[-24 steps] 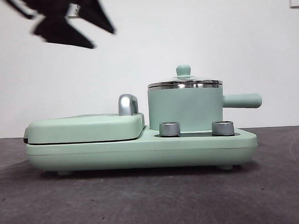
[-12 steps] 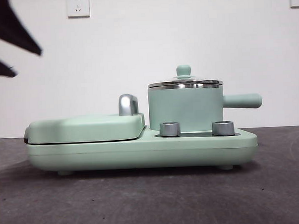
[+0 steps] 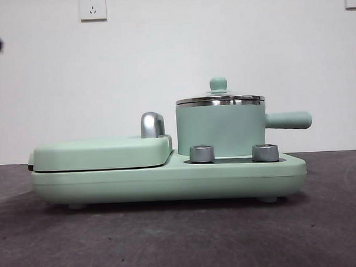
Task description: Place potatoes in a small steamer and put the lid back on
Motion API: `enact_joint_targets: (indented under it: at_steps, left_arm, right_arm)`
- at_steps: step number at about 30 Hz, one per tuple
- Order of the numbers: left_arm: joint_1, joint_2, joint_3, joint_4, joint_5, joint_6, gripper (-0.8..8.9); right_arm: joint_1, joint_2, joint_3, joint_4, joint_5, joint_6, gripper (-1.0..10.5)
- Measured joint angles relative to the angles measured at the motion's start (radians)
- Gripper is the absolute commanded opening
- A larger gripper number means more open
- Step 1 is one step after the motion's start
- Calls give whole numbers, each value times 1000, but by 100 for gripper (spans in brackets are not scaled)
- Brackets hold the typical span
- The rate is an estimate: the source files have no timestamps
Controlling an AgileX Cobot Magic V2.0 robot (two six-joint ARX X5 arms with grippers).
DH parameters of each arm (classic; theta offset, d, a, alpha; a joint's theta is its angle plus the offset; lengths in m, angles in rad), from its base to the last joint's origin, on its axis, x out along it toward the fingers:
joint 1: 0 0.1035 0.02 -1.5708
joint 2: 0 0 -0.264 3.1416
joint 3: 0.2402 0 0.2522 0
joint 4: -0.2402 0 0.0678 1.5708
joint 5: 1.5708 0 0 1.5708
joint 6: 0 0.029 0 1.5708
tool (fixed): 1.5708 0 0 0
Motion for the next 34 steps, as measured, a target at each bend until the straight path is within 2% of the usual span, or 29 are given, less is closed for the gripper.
enact_joint_targets:
  at_steps: [17,19,22,25,27,31,34]
  left_arm:
    - [0,-37,0,12,2,-13,6]
    - [3,-44,-1,13,-1,20,6]
    - [30,-91,-55,93,-9,119,6]
    - [89,-179,-179,218,-71,179,6]
    - [135,-247,-275,277,-154,196,6]
    - [215,-365,-412,274,-295,201,6]
    - [271,-440,-470,274,-313,201,6]
  right_arm:
    - [0,-2,0,56,-2,-1,14]
    - [0,-2,0,56,-2,-1,14]
    - [0,-2,0,56,-2,-1,14]
    - [0,-2,0,56,-2,-1,14]
    - [0,-2,0,56,-2,-1,14]
    - [0,-2,0,56,-2,-1,14]
    - [0,-2,0,56,-2,-1,14]
